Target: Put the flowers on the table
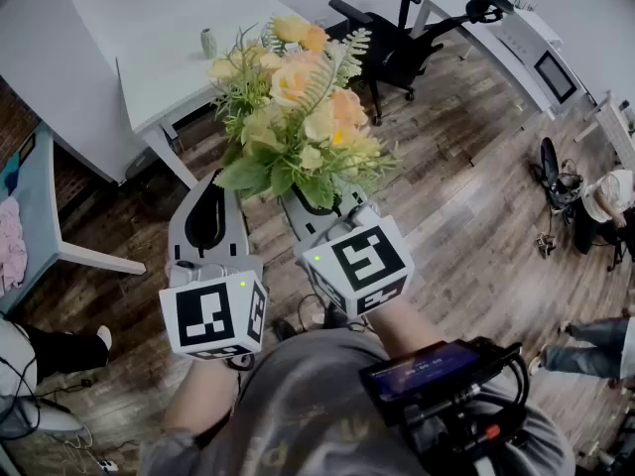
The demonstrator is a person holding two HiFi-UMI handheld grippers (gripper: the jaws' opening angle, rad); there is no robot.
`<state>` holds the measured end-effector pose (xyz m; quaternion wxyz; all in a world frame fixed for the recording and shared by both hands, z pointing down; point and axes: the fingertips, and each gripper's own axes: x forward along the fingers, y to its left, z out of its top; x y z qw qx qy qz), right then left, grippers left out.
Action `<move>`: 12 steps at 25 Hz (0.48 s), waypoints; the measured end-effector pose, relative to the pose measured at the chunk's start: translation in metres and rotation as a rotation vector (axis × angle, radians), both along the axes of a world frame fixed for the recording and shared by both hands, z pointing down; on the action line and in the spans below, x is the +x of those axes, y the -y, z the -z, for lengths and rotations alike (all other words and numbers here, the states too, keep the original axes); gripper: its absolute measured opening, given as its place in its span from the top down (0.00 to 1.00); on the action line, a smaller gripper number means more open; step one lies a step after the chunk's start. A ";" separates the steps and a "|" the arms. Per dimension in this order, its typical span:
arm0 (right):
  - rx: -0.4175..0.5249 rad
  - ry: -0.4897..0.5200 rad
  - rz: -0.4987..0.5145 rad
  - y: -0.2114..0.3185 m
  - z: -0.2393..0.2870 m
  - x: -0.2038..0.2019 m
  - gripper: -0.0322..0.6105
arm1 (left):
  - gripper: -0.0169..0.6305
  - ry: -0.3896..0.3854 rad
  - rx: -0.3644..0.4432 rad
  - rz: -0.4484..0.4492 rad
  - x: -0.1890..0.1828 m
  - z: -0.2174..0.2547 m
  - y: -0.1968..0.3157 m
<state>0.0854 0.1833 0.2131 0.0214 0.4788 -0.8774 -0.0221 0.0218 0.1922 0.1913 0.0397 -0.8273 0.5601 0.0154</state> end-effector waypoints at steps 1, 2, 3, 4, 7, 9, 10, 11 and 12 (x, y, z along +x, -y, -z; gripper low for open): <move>0.000 0.000 0.003 0.000 0.000 0.003 0.93 | 0.97 0.000 0.001 -0.001 0.004 0.000 0.000; 0.001 -0.001 0.005 0.000 0.000 0.005 0.93 | 0.97 -0.001 0.002 -0.002 0.007 0.000 0.000; 0.002 -0.002 0.008 0.000 0.000 0.007 0.93 | 0.97 -0.002 0.003 -0.003 0.010 -0.001 0.000; 0.003 -0.004 0.010 -0.001 -0.001 0.009 0.93 | 0.97 -0.005 0.004 -0.003 0.013 -0.002 0.000; 0.010 -0.017 0.019 -0.001 -0.003 0.014 0.93 | 0.97 -0.015 0.009 -0.004 0.019 -0.004 -0.001; 0.013 -0.016 0.023 -0.003 -0.004 0.027 0.93 | 0.97 -0.017 0.008 -0.004 0.033 -0.005 -0.003; 0.013 -0.012 0.026 -0.004 -0.004 0.038 0.93 | 0.97 -0.013 0.007 -0.002 0.045 -0.005 -0.004; 0.012 -0.006 0.030 -0.004 -0.004 0.051 0.93 | 0.97 -0.008 0.007 0.003 0.057 -0.004 -0.005; 0.010 0.000 0.037 -0.004 -0.003 0.063 0.93 | 0.97 -0.003 0.009 0.009 0.069 -0.002 -0.006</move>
